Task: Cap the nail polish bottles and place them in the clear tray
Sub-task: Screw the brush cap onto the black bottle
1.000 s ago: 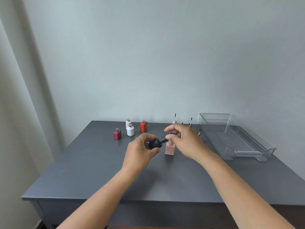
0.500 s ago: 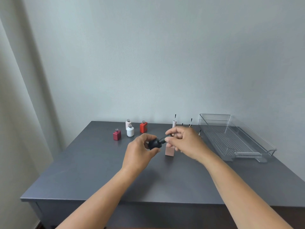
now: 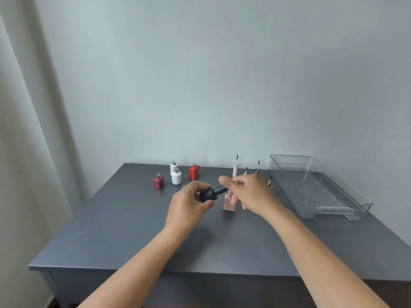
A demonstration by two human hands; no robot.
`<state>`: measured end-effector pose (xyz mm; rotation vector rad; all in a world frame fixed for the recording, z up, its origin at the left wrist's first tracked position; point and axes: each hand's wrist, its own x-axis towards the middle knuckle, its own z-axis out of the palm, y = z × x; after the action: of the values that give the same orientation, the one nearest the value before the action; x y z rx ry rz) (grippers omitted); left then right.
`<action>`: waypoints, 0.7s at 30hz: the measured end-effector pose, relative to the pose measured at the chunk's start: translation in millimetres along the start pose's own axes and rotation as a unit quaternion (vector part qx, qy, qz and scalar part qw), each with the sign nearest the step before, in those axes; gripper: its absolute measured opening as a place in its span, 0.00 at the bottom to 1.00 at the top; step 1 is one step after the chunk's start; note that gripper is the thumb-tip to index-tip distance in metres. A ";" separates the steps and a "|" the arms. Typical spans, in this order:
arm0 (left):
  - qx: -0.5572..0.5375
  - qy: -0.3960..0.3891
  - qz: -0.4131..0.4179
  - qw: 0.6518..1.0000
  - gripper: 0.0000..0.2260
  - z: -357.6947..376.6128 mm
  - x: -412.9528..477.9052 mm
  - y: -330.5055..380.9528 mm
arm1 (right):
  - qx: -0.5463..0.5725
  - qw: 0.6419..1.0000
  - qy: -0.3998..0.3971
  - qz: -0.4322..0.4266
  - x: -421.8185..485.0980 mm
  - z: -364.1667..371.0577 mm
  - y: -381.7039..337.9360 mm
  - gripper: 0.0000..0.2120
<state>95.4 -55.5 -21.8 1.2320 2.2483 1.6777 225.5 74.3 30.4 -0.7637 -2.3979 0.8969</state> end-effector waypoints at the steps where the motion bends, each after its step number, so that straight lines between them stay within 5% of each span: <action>1: 0.000 0.000 -0.004 1.000 0.14 -0.2 0.3 -1.0 | 0.018 1.000 -0.008 -0.002 0.2 0.5 1.6 0.22; 7: 0.000 0.001 -0.011 1.000 0.14 -0.4 0.2 -2.3 | 0.065 0.997 -0.009 -0.028 0.2 4.5 2.9 0.03; 14: 0.003 0.001 0.006 1.000 0.15 -1.6 -1.3 -1.2 | 0.032 0.999 0.014 -0.015 -1.9 0.4 0.3 0.22; 21: 0.015 0.000 0.006 1.000 0.15 -3.5 -0.3 -2.0 | 0.070 0.997 -0.013 -0.028 -1.6 4.6 8.4 0.09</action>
<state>92.8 -58.5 -22.2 1.2543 2.2793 1.6548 226.8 76.6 21.0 -0.6314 -2.3377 1.0466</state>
